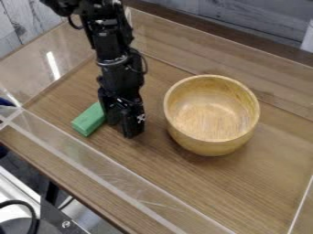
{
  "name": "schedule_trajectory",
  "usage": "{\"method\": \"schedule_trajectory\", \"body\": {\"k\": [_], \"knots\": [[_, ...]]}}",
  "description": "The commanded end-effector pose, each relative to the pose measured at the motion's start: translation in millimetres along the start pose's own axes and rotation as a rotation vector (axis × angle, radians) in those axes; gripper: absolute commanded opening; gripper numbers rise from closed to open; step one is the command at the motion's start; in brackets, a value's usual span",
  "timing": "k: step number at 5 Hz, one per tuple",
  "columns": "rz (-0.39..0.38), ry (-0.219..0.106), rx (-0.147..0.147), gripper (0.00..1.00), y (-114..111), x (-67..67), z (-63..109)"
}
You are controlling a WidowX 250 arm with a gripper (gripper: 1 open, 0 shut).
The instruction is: Put the green block in the brown bowl
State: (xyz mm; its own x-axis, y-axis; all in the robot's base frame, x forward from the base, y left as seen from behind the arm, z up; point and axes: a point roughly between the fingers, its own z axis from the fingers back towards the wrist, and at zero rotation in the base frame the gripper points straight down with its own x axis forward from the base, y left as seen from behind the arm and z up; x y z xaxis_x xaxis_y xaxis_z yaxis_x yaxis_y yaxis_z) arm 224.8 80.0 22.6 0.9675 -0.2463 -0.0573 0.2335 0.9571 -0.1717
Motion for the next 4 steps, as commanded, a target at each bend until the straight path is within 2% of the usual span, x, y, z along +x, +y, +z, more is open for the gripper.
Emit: {"method": "schedule_trajectory", "body": {"k": [1,2,3,4], "knots": [[0.021,-0.060,0.029,0.00,5.3,9.0,10.5],[0.017,-0.060,0.035,0.00,5.2,6.5,11.4],[0.017,-0.066,0.047,0.00,1.5,5.2,23.7],[0.017,-0.086,0.065,0.00,-4.7,7.2,43.5]]}}
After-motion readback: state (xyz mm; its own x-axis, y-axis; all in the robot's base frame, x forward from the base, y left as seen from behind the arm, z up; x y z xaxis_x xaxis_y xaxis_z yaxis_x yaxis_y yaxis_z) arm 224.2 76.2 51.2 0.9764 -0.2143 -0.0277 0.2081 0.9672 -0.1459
